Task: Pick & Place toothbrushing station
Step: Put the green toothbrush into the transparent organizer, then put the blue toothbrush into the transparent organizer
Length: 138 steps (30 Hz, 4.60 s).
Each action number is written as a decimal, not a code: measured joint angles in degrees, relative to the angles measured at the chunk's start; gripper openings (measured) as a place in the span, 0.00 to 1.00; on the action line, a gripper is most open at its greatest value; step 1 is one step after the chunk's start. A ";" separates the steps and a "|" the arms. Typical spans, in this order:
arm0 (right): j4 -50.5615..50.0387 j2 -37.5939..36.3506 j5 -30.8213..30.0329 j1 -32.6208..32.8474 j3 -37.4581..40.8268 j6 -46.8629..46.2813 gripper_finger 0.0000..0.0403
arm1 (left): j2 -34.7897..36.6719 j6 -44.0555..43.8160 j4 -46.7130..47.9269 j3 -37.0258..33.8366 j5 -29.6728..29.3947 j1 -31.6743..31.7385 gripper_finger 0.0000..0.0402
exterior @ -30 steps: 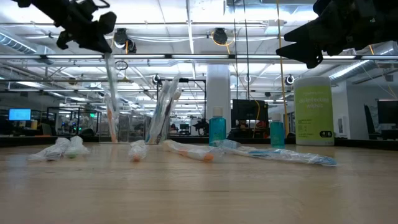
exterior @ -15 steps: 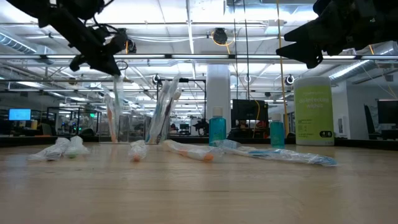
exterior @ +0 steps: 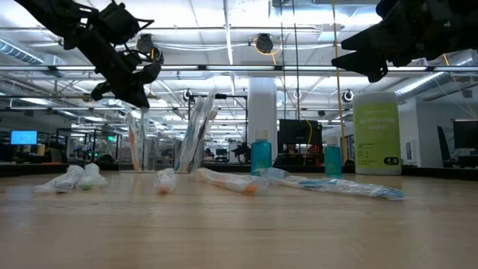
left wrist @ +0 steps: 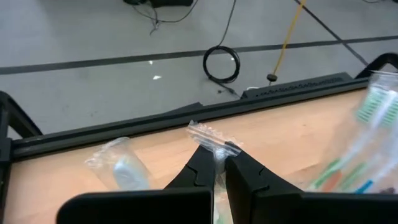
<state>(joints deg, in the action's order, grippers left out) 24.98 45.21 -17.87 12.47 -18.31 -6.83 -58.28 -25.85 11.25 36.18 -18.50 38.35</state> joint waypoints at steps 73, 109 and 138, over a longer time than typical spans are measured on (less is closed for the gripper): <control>-30.48 30.79 -4.45 11.85 -28.48 -10.35 0.63 | 14.69 31.54 -24.61 0.00 22.52 -36.43 0.60; -63.38 65.38 -3.10 12.13 -49.01 -41.73 0.41 | 4.01 28.95 -33.54 -0.06 18.16 -38.60 0.60; -61.83 37.24 -31.34 20.00 -39.38 -33.18 0.04 | 4.15 25.28 -31.14 -0.04 17.31 -40.39 0.60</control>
<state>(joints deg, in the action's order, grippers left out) -36.85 82.46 -49.21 32.47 -57.68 -40.01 -54.13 -0.57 -19.90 36.14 -1.19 -2.04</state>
